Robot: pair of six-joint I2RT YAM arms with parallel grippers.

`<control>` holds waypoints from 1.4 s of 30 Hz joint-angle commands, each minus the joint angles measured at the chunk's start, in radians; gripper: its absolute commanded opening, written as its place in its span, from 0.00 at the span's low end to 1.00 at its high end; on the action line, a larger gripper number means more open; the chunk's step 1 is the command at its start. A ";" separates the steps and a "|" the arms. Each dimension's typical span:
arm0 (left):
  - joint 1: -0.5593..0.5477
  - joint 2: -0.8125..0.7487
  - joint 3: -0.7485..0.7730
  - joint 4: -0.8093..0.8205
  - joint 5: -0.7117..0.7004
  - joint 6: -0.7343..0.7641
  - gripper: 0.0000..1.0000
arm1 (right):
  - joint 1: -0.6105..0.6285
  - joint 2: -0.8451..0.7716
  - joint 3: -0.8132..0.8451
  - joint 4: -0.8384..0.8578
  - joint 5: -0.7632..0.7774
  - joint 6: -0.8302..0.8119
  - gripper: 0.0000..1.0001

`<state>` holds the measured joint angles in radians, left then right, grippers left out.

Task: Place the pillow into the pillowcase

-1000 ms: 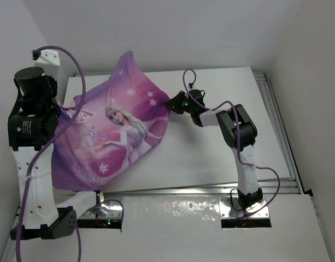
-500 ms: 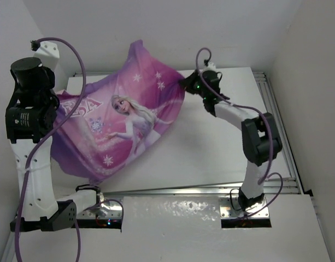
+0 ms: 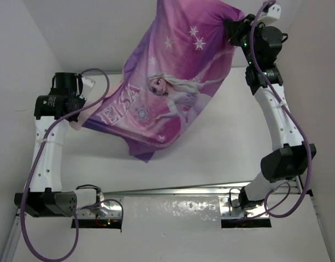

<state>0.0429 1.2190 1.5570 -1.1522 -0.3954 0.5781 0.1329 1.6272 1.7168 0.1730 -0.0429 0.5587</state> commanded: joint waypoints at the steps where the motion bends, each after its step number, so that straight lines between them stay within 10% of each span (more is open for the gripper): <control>1: 0.015 -0.044 -0.001 -0.164 0.072 -0.024 0.00 | -0.022 -0.027 0.148 0.008 0.002 -0.071 0.00; 12: 0.026 -0.216 -0.182 -0.169 -0.074 0.080 0.00 | -0.022 0.161 0.579 -0.035 -0.045 0.018 0.00; 23: 0.038 -0.184 -0.546 -0.170 -0.037 0.055 0.01 | 0.086 0.534 0.581 -0.027 -0.106 0.270 0.00; 26: 0.041 -0.196 -0.688 -0.169 -0.028 0.055 0.33 | 0.135 0.646 0.575 -0.041 -0.034 0.242 0.34; 27: 0.044 -0.191 -0.724 -0.169 -0.037 0.052 0.42 | 0.140 0.681 0.583 -0.055 -0.020 0.231 0.67; 29: 0.051 -0.184 -0.834 -0.169 -0.057 0.054 0.96 | 0.134 0.804 0.657 -0.099 -0.002 0.186 0.90; 31: 0.071 -0.191 -0.897 -0.167 -0.089 0.065 1.00 | 0.090 0.844 0.722 -0.263 0.015 0.098 0.99; 38: 0.137 -0.161 -0.565 -0.124 -0.036 0.071 1.00 | 0.005 0.263 0.002 -0.190 0.019 -0.115 0.99; 42: 0.140 0.032 -0.168 0.026 0.364 -0.053 0.90 | 0.014 0.108 -0.289 -0.123 -0.142 -0.018 0.99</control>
<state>0.1757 1.1786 1.1965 -1.2816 -0.3111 0.6052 0.0868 1.8687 1.5295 -0.1093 -0.0620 0.5423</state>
